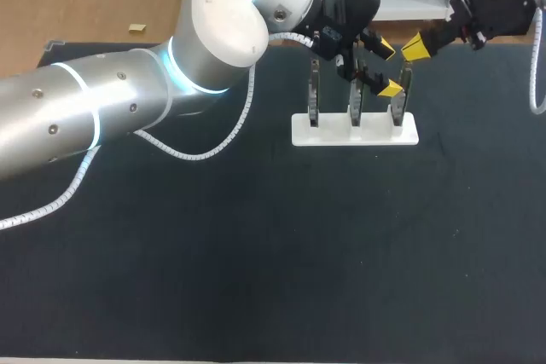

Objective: Pick up the optical module with the left hand, and insert it into the network port with the right hand.

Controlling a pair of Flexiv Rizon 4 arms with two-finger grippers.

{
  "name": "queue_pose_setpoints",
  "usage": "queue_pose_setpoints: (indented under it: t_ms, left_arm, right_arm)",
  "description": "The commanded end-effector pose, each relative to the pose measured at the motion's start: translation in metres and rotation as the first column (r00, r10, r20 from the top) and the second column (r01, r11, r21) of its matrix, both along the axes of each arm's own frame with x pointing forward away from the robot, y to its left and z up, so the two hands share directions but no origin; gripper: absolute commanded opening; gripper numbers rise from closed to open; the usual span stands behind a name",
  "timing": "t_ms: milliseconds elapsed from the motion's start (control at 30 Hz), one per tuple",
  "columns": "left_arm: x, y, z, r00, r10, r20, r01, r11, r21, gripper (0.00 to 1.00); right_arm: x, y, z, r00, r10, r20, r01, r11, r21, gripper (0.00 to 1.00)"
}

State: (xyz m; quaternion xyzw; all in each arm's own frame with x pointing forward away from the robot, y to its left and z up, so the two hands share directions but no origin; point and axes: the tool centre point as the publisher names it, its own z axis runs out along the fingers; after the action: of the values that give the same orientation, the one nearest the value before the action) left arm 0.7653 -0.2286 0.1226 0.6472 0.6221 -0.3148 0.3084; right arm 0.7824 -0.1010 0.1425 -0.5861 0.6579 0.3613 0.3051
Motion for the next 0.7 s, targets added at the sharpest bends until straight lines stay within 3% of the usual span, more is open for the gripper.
queue_pose_setpoints:
  t_ms: [33,433,700]
  left_arm:
    - [0.002,-0.001,0.001,1.0,-0.001,-0.003,0.001,1.0,0.006,1.0]
    - [0.002,-0.001,0.001,1.0,-0.001,-0.003,0.001,1.0,0.006,1.0]
    - [0.013,0.004,0.014,0.999,0.005,0.035,-0.005,1.0,0.01,1.0]
  right_arm:
    - [0.001,-0.001,0.004,1.0,-0.012,0.015,0.012,1.0,0.019,0.0]
    - [0.008,-0.009,0.025,0.997,-0.057,0.059,0.054,0.997,0.053,0.0]
    - [0.01,-0.015,0.035,0.993,-0.078,0.085,0.072,0.995,0.072,0.0]
